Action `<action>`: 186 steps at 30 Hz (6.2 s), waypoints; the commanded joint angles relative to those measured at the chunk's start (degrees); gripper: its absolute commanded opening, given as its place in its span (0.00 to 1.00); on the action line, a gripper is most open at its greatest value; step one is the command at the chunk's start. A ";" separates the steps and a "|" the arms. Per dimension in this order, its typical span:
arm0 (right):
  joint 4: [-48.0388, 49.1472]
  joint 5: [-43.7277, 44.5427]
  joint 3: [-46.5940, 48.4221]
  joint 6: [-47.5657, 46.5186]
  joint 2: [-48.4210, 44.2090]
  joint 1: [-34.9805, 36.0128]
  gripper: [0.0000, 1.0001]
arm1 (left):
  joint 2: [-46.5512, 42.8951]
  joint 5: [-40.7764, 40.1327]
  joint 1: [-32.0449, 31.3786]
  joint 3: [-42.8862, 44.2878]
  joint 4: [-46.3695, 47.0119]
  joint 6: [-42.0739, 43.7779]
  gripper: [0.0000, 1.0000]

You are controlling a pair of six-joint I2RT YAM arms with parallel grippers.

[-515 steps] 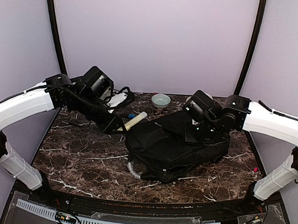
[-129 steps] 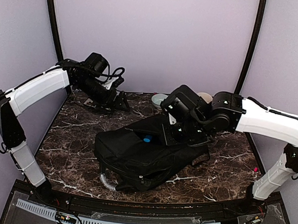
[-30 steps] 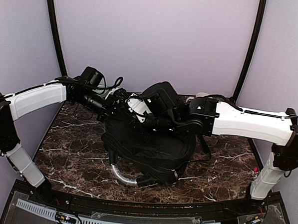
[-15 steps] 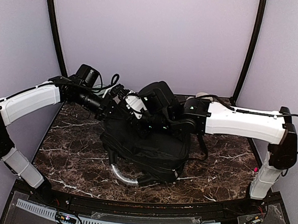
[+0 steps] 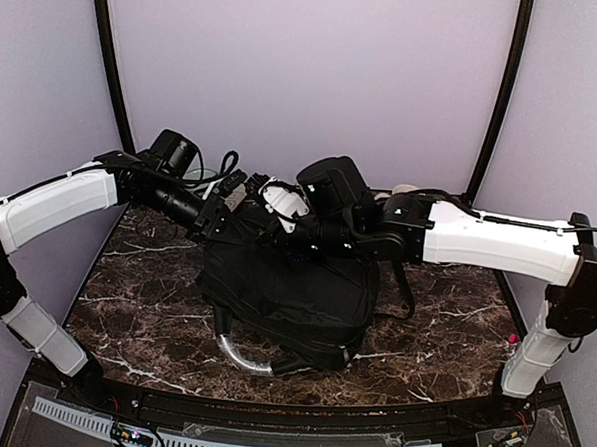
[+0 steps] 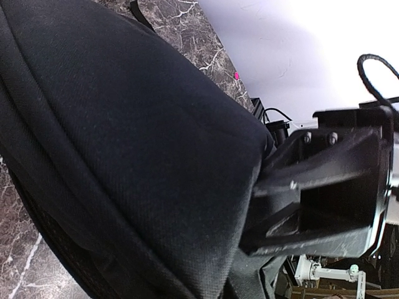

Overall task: Pack the student bag
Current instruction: Pick up the student bag from the upper front pocket.

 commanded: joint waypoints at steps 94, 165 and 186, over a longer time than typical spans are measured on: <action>-31.72 -7.69 21.81 60.59 3.85 -10.53 0.54 | 1.62 -25.62 -15.52 10.12 23.85 -8.80 0.00; -28.74 -4.69 8.01 48.87 -9.04 -13.79 0.25 | 5.68 -30.52 -18.52 16.68 18.61 -6.41 0.00; -34.86 -3.54 12.71 45.84 -2.66 -10.64 0.30 | 6.09 -30.54 -18.52 17.51 17.98 -6.10 0.00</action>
